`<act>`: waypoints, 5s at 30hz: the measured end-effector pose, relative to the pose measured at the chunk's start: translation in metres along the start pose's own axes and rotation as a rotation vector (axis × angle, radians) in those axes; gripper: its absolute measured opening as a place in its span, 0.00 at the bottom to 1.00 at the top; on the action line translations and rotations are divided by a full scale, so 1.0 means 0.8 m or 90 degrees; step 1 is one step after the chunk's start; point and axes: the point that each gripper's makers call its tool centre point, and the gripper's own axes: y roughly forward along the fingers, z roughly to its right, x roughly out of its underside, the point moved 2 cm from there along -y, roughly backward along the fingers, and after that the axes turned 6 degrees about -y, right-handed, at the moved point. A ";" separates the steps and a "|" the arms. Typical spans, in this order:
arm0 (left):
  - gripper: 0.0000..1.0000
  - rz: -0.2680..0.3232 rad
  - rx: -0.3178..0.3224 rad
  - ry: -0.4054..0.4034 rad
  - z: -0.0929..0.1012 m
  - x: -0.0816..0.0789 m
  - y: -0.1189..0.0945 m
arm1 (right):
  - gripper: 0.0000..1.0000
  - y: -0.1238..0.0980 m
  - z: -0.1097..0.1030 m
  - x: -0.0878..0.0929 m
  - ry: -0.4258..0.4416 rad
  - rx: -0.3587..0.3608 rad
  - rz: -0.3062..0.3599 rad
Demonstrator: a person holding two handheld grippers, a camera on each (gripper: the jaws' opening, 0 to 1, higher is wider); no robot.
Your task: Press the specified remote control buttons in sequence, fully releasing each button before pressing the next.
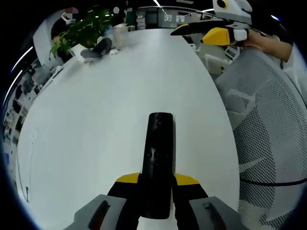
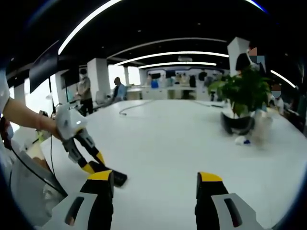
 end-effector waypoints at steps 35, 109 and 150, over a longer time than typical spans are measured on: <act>0.24 0.026 -0.002 -0.012 0.027 0.002 0.000 | 0.68 -0.001 0.001 -0.001 0.002 0.003 0.003; 0.24 0.039 0.000 -0.013 0.076 0.005 0.001 | 0.63 0.003 -0.011 0.006 -0.019 -0.033 -0.024; 0.25 0.057 0.010 -0.003 0.090 0.007 0.001 | 0.47 0.005 -0.040 0.012 -0.076 -0.101 -0.059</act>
